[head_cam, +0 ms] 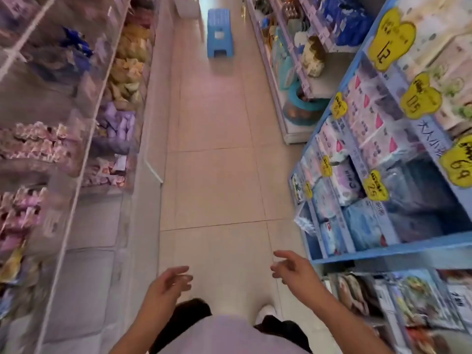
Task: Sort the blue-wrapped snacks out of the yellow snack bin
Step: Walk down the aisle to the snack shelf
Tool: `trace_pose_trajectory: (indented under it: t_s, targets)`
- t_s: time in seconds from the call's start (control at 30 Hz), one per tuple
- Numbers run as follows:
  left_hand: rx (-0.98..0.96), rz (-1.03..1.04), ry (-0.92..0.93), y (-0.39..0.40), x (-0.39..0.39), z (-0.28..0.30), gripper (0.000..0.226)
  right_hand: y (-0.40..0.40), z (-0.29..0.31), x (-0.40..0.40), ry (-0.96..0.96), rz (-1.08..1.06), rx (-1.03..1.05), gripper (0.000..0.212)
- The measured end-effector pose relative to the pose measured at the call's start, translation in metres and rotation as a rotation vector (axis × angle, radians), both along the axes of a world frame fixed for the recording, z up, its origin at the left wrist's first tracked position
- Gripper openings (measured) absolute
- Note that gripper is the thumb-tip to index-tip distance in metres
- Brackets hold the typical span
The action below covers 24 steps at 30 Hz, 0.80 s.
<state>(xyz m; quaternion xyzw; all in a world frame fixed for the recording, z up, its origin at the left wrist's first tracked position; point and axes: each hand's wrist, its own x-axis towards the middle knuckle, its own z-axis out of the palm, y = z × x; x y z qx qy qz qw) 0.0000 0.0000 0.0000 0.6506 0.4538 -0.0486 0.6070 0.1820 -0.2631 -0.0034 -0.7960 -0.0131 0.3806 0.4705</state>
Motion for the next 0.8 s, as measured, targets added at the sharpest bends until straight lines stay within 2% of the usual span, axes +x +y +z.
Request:
trace_pose_trajectory:
  t_s: [0.27,0.43,0.6,0.8]
  targets:
    - [-0.037,-0.004,0.078,0.036,0.068,-0.009,0.018,0.042,-0.016,0.079,0.075,0.116,-0.124,0.028]
    - [-0.074,-0.055,0.091,0.109,0.131,-0.023,0.017,0.118,-0.020,0.131,0.050,0.117,-0.160,0.030]
    - [-0.076,-0.130,0.055,0.186,0.207,-0.011,0.018,0.191,-0.001,0.184,0.021,0.130,-0.148,0.033]
    - [-0.077,-0.109,0.075,0.270,0.330,0.000,0.020,0.262,0.003,0.289,-0.036,0.105,-0.120,0.034]
